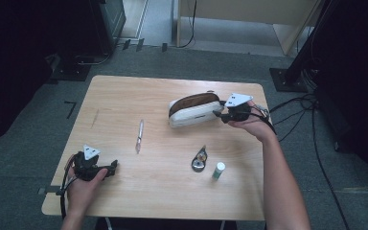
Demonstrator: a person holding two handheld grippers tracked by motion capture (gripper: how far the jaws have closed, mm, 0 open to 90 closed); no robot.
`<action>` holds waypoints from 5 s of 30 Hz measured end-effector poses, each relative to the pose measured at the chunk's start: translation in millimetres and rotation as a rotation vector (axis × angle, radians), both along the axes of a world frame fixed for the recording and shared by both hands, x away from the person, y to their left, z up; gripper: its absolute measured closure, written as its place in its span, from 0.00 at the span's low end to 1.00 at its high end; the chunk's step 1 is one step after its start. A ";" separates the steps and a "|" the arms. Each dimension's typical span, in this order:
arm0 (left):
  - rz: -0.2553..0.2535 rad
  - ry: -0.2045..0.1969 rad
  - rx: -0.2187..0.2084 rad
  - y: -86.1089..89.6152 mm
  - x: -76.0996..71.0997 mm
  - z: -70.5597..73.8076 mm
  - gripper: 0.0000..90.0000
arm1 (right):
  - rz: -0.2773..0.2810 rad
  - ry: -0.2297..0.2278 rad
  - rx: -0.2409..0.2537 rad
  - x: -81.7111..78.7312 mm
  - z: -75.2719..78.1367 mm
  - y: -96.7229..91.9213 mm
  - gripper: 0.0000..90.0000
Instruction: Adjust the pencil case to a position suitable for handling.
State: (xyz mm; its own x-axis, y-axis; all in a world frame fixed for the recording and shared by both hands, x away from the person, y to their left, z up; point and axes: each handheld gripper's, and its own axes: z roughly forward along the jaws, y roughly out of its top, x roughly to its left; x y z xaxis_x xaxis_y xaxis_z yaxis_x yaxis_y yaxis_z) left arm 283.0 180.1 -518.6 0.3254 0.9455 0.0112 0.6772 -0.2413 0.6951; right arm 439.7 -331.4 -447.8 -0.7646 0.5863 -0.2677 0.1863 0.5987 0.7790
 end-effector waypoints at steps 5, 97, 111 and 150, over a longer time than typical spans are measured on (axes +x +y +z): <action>-0.001 0.000 0.000 -0.1 0.1 0.0 0.06 | 0.046 0.021 0.047 -3.1 8.4 -3.7 0.86; -0.010 0.000 -0.002 -1.1 0.1 -0.1 0.06 | -0.327 0.177 -0.013 -85.2 50.3 148.4 0.88; -0.016 0.003 0.001 -0.8 0.1 0.1 0.06 | -0.331 0.342 -0.025 -76.0 32.5 171.9 0.87; -0.017 0.004 0.002 -1.0 -0.1 0.3 0.06 | -0.224 0.304 0.238 -127.4 89.2 119.6 0.38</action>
State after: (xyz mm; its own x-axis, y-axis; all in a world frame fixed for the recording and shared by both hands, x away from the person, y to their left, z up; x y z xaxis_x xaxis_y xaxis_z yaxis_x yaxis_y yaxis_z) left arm 282.9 179.1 -518.3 0.3412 0.9399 0.0114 0.6760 -0.2538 0.6918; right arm 312.3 -211.8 -358.6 -0.6351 0.7644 0.1116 0.5324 0.3285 0.7801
